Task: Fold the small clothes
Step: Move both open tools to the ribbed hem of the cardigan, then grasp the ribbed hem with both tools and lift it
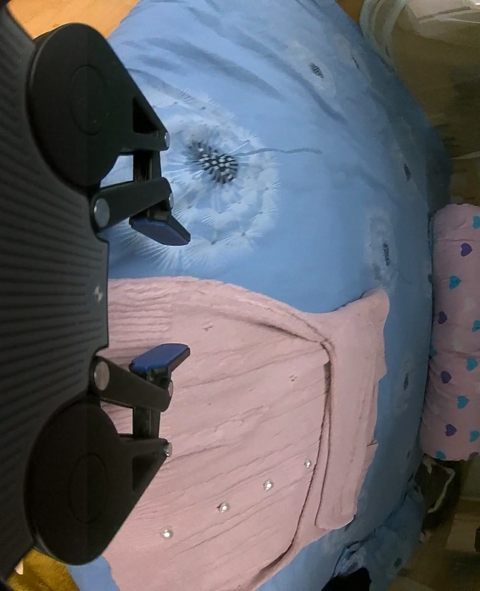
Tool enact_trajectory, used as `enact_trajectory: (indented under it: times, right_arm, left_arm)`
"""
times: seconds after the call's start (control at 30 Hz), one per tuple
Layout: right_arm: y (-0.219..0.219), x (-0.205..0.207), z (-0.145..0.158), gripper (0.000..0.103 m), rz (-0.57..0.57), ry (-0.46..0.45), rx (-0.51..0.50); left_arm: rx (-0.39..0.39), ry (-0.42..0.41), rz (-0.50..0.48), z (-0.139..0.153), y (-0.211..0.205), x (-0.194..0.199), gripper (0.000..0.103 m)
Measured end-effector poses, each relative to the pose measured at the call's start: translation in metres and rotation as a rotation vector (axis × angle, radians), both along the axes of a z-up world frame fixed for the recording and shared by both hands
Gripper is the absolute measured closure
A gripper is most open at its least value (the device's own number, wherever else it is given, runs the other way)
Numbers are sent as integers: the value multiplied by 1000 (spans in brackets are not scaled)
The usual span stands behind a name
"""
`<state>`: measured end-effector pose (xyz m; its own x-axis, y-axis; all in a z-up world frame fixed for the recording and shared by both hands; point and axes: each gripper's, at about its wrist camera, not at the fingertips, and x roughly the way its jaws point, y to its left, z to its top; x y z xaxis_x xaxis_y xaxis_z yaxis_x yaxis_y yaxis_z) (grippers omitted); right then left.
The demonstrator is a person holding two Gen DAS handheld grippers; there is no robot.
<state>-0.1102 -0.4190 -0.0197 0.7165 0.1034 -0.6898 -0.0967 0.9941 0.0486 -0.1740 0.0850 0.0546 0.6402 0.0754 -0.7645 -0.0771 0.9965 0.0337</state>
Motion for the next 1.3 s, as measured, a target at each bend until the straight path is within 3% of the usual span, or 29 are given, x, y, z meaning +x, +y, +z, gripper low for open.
enact_trajectory:
  times: [0.3,0.4,0.5,0.53,0.57,0.67,0.73,0.87,1.03,1.13,1.2,1.3]
  right_arm:
    - [-29,-23,7,88,-154,-27,92]
    - [-34,-32,6,88,-175,-16,187]
    - [-39,-37,2,87,-193,13,283]
    - [-40,-38,0,77,-201,17,299]
    - [-41,-40,-1,59,-205,12,316]
    - [-42,-43,0,50,-209,-4,368]
    - [-40,-44,4,49,-223,-19,362]
    - [-23,-38,8,31,-201,-56,254]
    - [-13,-16,-13,31,-129,37,284]
    - [-7,-15,-17,30,-96,28,247]
    - [-8,-16,-18,30,-79,26,247]
    - [-10,-15,-19,30,-53,27,249]
  left_arm:
    - [-74,23,56,-21,9,-15,38]
    - [-111,7,69,-22,14,-18,38]
    - [-201,-3,74,-22,22,-19,38]
    - [-243,-1,75,-23,26,-19,38]
    - [-271,-3,77,-23,28,-19,38]
    - [-299,-7,82,-25,30,-18,38]
    - [-296,-6,81,-26,28,-17,38]
    - [-258,1,51,-30,19,-11,33]
    - [-222,-1,14,-34,7,-8,31]
    - [-225,-4,-23,-35,4,-8,32]
    - [-233,0,-48,-35,2,-8,34]
    - [-265,11,-88,-34,0,-8,47]
